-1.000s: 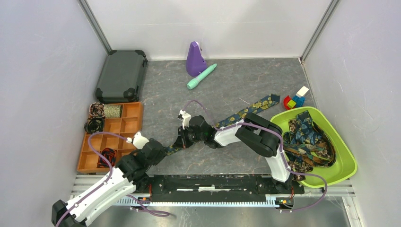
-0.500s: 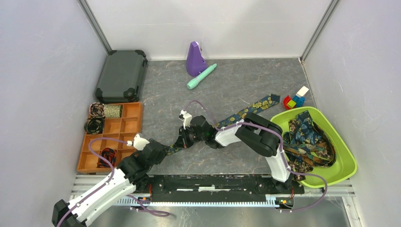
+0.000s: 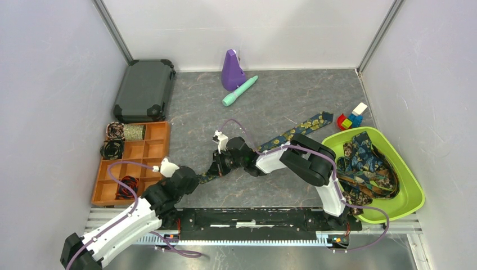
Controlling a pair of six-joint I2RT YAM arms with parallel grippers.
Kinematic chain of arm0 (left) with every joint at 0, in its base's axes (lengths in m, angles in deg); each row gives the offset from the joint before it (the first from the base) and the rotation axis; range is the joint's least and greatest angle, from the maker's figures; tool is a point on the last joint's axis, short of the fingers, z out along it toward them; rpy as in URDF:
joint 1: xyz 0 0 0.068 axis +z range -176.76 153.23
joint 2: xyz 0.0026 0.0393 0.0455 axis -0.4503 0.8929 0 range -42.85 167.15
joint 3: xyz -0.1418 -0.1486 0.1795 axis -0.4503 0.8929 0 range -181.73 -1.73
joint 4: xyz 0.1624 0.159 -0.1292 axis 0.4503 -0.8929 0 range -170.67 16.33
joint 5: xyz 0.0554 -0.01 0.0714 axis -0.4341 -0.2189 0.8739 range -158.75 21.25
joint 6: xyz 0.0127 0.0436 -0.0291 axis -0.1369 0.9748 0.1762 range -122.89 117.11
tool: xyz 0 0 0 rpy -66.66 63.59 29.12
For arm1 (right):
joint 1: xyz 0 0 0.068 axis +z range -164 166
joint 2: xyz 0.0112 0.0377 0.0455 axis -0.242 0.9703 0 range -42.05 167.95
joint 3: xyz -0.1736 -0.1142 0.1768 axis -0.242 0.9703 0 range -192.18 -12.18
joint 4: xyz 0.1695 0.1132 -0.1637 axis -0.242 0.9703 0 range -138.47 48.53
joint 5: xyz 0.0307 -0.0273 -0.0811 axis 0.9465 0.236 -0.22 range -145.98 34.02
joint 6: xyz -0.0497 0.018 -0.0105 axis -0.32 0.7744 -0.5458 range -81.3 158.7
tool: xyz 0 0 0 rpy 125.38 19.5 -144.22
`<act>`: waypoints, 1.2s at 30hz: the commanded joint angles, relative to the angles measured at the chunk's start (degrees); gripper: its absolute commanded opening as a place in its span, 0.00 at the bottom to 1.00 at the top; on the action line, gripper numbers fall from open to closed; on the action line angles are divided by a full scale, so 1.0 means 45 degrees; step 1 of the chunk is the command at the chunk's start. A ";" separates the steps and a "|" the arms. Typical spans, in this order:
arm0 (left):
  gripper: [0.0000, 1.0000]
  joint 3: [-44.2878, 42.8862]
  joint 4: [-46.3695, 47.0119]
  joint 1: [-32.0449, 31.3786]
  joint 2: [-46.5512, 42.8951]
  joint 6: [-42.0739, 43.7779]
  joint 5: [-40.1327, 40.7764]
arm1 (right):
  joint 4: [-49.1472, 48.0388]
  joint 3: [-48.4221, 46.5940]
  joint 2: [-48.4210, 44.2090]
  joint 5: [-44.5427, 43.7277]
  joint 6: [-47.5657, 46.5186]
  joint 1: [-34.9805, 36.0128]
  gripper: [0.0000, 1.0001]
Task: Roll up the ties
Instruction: Roll the tie at the center of the board.
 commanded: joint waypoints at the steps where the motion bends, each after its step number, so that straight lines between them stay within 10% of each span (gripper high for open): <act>1: 0.02 -0.0843 -0.0065 -0.0008 0.0689 0.1363 0.0164 | 0.1960 -0.0344 -0.0091 -0.0129 -0.0518 -0.0089 0.14; 10: 0.02 -0.2265 -0.1074 -0.0014 0.1546 0.2974 0.0585 | 0.3632 -0.1320 -0.1962 -0.0514 -0.1179 -0.0217 0.31; 36: 0.02 -0.3750 -0.2244 -0.0028 0.3070 0.4187 0.1003 | 0.3441 -0.2960 -0.0208 -0.0322 -0.0300 0.0813 0.10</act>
